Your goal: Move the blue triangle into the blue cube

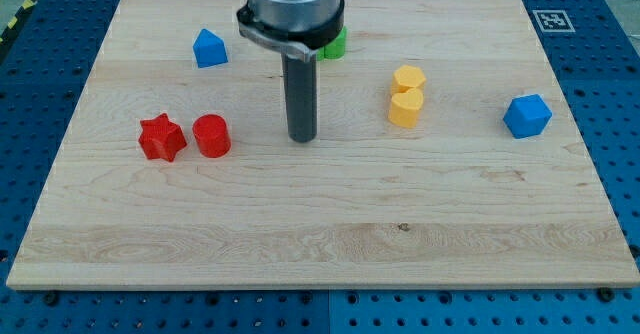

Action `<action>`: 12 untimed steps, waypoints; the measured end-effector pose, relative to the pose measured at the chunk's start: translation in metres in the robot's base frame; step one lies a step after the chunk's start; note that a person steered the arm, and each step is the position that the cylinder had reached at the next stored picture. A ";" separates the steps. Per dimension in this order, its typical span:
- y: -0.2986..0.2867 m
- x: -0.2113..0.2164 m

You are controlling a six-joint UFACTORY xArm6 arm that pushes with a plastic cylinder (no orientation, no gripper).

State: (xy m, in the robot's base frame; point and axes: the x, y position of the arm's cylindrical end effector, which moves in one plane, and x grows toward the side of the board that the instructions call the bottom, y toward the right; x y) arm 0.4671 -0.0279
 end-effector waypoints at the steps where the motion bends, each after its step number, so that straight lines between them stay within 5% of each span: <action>1: -0.031 0.025; 3: -0.072 0.024; 5: -0.006 -0.051; 6: -0.013 -0.054; 8: -0.115 -0.054; 10: -0.238 -0.127; 12: -0.225 -0.199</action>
State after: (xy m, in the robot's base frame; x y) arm 0.2680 -0.2530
